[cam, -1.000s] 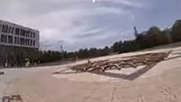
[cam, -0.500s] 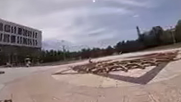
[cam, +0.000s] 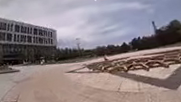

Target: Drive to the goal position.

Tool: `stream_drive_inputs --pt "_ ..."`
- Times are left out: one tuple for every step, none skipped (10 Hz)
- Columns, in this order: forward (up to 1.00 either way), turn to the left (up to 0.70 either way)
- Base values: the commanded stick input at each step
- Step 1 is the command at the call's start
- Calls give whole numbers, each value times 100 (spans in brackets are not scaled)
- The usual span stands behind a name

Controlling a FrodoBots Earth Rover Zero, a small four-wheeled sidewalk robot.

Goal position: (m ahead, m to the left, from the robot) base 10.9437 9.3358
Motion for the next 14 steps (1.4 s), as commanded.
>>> stream_drive_inputs --pt "70 0" --pt "70 0" --pt "70 0" --pt "70 0" --pt "70 0" --pt "70 0" --pt "70 0" --pt "70 0" --pt "70 1" --pt "70 8" --pt "70 15" --pt "70 35" --pt "70 25" --pt "70 9"
